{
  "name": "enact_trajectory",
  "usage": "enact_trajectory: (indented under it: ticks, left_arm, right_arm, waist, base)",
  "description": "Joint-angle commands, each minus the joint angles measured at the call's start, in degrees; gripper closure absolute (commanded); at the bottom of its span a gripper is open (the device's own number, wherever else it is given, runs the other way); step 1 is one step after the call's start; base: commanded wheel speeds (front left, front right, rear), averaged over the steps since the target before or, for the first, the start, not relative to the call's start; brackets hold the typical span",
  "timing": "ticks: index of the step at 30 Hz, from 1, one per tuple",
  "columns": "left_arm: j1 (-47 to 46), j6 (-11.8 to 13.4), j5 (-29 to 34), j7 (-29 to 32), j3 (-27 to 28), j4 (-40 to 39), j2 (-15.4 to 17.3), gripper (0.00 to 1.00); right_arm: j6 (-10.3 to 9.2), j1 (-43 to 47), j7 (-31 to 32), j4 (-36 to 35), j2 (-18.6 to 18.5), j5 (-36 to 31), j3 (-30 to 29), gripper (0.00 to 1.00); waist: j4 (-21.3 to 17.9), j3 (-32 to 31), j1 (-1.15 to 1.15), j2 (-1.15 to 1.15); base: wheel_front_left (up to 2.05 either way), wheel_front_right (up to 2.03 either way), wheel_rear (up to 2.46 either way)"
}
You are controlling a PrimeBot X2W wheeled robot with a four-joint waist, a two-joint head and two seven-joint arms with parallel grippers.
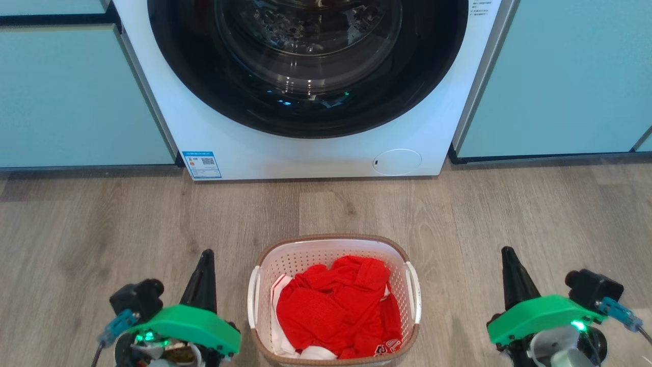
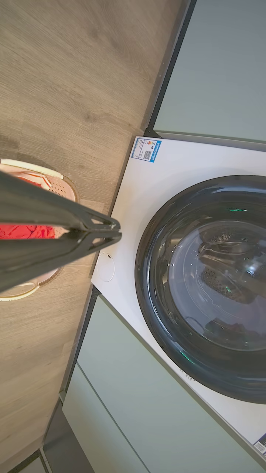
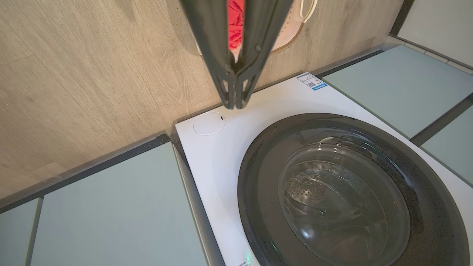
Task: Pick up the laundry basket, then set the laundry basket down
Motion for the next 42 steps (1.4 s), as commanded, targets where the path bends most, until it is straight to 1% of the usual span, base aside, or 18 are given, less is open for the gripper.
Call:
enact_trajectory:
  ticks: [1,42]
  left_arm:
    - [-3.03,-0.57,-2.02,0.37,1.64,-1.55,0.7,1.0]
    - [-5.13,-4.27,-27.75,6.46,8.06,-0.06,1.17,1.0]
  right_arm:
    - [0.08,-3.02,0.39,-1.39,-0.91,2.03,-0.32,1.0]
    - [0.19,-4.87,6.46,-0.22,-1.39,26.55,-4.09,1.0]
  waist:
    - [-0.05,0.01,0.0,0.0]
    - [-1.12,0.17,0.0,0.0]
  base:
    - [0.0,0.0,0.0]
    - [0.0,0.0,0.0]
